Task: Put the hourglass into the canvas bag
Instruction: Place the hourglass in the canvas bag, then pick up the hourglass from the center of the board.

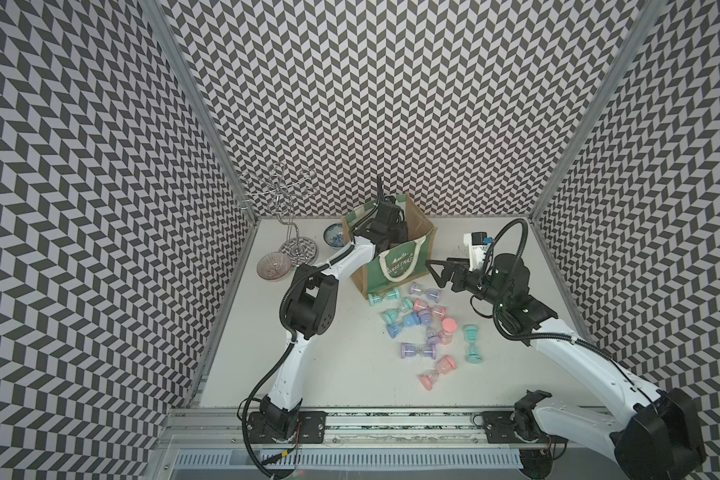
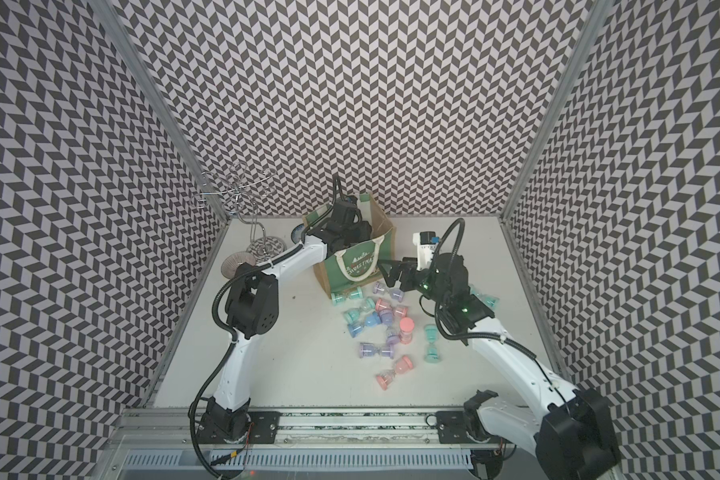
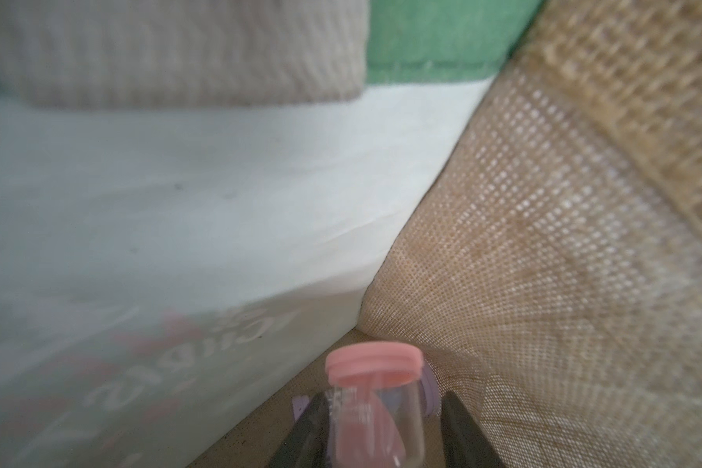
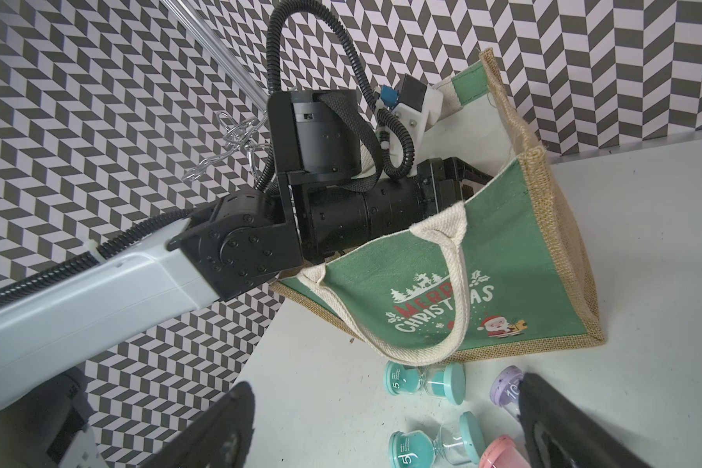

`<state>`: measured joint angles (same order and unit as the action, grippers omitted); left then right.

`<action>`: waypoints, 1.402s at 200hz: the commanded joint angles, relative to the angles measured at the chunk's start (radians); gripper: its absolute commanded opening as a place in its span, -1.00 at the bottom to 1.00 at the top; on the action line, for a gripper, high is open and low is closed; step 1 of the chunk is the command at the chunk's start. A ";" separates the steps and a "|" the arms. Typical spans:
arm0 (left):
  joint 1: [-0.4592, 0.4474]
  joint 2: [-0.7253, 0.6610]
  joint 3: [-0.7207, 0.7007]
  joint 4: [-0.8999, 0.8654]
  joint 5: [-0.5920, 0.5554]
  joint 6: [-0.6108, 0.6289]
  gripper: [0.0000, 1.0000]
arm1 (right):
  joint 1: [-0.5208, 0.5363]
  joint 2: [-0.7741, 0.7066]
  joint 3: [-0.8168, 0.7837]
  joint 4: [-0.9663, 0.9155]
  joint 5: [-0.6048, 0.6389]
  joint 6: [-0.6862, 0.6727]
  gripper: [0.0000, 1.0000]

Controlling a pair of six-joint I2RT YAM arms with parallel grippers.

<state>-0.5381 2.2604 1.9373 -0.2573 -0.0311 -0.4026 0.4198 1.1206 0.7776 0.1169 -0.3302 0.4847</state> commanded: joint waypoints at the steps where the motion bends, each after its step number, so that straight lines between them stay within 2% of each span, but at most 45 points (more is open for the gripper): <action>1: 0.003 -0.017 -0.008 0.021 -0.007 0.005 -0.01 | -0.011 -0.019 -0.005 0.055 -0.001 0.011 0.99; 69: -0.011 -0.139 -0.061 0.047 -0.014 0.005 0.12 | -0.018 -0.045 -0.009 0.040 0.000 0.018 0.98; 80: -0.013 -0.169 -0.079 0.056 -0.017 0.005 0.19 | -0.019 -0.052 -0.012 0.039 0.002 0.020 0.99; 141: -0.030 -0.372 -0.214 0.096 -0.062 0.005 0.28 | -0.026 -0.088 -0.005 -0.027 0.011 0.022 0.99; 223: -0.132 -0.721 -0.556 0.230 -0.105 0.085 0.33 | -0.032 -0.139 0.002 -0.184 0.047 0.034 0.98; 280: -0.226 -0.943 -0.815 0.315 -0.073 0.117 0.34 | -0.036 -0.221 -0.020 -0.306 0.099 0.015 0.99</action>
<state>-0.7383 1.3941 1.1870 -0.0040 -0.1116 -0.3027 0.3882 0.9428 0.7727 -0.1432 -0.2768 0.5133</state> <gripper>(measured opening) 0.670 0.993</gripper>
